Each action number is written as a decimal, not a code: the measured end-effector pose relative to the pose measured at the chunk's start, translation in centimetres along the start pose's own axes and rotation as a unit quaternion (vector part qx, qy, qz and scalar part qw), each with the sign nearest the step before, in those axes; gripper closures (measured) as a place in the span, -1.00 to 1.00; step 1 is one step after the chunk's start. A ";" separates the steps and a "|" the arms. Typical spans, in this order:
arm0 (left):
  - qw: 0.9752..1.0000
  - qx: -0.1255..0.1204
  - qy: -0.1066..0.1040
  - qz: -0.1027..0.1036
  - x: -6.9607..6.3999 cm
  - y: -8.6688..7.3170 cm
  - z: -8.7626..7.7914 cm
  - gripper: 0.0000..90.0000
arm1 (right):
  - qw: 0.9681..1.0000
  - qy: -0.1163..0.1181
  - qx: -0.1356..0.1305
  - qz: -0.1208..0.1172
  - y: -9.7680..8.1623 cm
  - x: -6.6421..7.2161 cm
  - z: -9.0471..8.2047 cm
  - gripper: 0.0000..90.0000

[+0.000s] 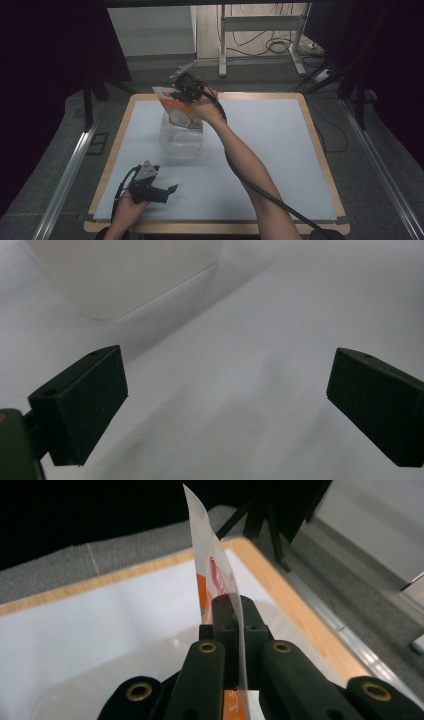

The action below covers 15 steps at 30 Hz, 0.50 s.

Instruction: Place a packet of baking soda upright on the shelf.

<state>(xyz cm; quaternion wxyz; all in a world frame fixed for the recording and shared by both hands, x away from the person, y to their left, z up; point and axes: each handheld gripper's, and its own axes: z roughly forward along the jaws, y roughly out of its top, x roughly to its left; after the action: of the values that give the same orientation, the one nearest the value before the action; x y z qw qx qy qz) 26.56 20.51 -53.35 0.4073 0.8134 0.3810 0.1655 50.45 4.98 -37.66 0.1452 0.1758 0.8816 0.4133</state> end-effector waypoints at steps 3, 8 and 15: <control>1.000 0.001 0.000 0.000 0.0 0.0 0.0 -0.93 | 1.000 0.005 0.012 0.009 -1.2 0.0 1.2 0.97; 1.000 0.001 0.000 0.000 0.1 0.0 0.0 -0.93 | 1.000 -0.007 0.011 0.011 -1.8 -0.5 1.3 0.96; 1.000 0.001 0.000 -0.001 -0.1 0.0 0.1 -0.93 | 0.999 -0.013 0.034 0.004 -2.1 -0.7 1.0 0.89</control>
<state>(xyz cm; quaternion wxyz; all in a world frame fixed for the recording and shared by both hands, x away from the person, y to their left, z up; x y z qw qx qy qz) 26.57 20.41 -53.38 0.4068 0.8135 0.3816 0.1646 51.05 4.16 -39.83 0.1490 0.1892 0.8925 0.3814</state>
